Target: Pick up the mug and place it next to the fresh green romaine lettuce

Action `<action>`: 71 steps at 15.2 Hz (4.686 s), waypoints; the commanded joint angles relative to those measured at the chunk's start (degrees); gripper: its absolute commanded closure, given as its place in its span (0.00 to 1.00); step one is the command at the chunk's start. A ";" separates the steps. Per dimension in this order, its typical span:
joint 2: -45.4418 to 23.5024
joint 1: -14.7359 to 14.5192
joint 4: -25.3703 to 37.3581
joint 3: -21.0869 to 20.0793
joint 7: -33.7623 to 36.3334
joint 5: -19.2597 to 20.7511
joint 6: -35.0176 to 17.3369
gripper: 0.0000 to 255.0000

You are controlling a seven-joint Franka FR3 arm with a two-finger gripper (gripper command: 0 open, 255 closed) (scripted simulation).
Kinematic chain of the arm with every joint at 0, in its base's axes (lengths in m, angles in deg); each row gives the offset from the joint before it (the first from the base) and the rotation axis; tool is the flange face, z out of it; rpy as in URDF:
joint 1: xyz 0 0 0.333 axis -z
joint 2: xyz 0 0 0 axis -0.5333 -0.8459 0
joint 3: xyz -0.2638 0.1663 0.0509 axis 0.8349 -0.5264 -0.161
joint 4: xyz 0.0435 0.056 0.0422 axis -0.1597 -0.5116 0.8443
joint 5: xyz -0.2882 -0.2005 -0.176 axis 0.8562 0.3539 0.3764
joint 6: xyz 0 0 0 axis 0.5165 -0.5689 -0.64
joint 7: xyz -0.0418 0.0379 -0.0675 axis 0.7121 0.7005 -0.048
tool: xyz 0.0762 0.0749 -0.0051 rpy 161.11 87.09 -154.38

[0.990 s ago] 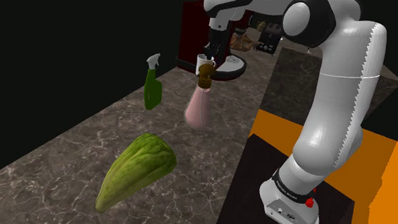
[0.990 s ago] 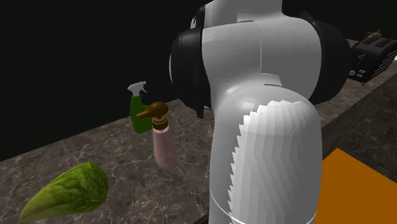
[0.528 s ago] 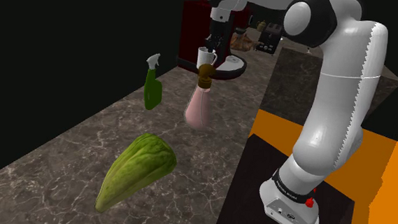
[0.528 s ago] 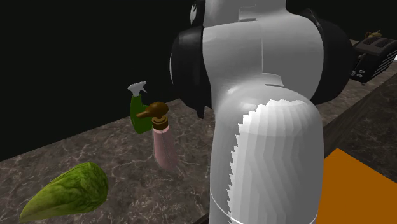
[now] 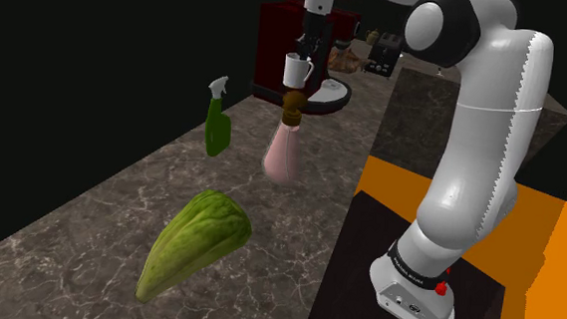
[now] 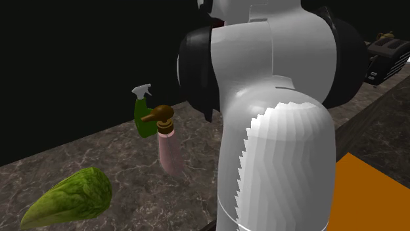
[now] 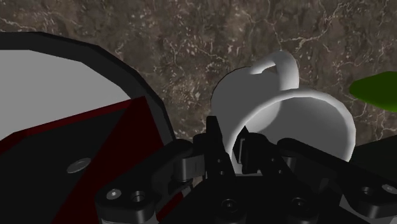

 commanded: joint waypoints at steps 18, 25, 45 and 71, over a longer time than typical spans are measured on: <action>24.07 -8.79 -27.72 -5.19 13.56 3.64 -4.81 1.00; 33.50 -12.33 -38.14 -9.94 21.71 3.31 -6.31 1.00; 47.18 -22.94 -49.81 -27.87 47.04 -4.47 -6.86 1.00; 26.64 -30.61 -29.80 -59.15 88.30 0.39 -10.40 1.00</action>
